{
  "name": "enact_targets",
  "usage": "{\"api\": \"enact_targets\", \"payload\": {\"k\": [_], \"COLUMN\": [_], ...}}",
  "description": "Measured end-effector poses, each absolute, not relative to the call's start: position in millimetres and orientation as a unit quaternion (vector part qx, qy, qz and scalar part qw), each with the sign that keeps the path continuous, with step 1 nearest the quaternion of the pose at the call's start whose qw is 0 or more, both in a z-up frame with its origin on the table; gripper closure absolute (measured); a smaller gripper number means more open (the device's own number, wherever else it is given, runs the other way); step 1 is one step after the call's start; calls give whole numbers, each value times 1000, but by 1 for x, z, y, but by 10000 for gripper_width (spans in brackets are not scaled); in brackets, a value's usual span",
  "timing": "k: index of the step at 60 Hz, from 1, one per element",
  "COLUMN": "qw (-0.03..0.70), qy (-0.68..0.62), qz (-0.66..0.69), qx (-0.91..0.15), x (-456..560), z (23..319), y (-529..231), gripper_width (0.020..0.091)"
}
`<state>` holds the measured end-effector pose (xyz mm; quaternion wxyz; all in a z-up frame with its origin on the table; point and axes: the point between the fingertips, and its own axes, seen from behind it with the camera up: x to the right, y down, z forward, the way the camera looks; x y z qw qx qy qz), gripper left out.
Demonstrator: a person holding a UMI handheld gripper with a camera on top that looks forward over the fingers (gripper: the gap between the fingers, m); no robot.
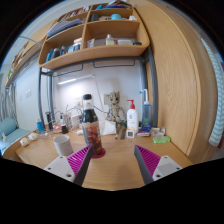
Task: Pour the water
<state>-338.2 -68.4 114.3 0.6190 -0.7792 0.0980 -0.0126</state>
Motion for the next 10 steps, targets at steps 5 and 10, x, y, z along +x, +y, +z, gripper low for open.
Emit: {"api": "enact_targets", "payload": {"k": [5,10], "qw": [621,620], "qy": [101,115], "qz": [-20,-25], "qx": [-777,-776], "x": [-330,-322], "z": [115,113], "y": [-74,-78], "gripper_width": [258,258]}}
